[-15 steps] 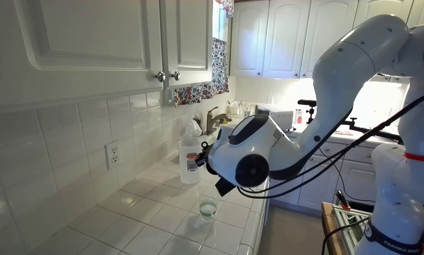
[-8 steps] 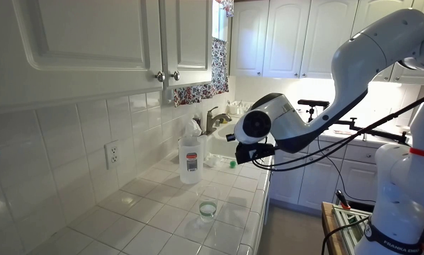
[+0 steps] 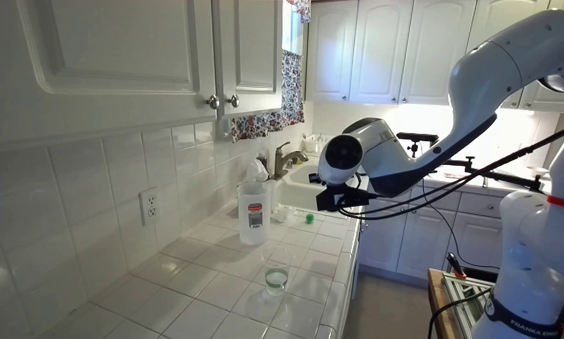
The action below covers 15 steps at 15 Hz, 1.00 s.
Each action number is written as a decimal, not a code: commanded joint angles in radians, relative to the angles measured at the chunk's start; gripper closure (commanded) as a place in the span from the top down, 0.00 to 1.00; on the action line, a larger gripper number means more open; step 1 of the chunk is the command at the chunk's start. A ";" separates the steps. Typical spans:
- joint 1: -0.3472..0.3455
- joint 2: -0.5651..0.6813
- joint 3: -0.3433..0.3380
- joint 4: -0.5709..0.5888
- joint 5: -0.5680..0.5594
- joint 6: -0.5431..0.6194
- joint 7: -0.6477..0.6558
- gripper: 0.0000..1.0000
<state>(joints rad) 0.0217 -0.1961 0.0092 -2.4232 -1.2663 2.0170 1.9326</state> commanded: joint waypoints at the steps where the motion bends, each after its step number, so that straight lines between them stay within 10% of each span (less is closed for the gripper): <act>1: -0.001 0.000 0.002 0.001 0.003 -0.002 -0.001 0.23; 2: -0.002 0.009 0.000 0.010 0.009 -0.001 0.003 0.06; 15: -0.070 0.084 -0.091 0.014 0.174 0.368 0.001 0.06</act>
<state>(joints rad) -0.0272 -0.1389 -0.0637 -2.4149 -1.1541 2.3034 1.9416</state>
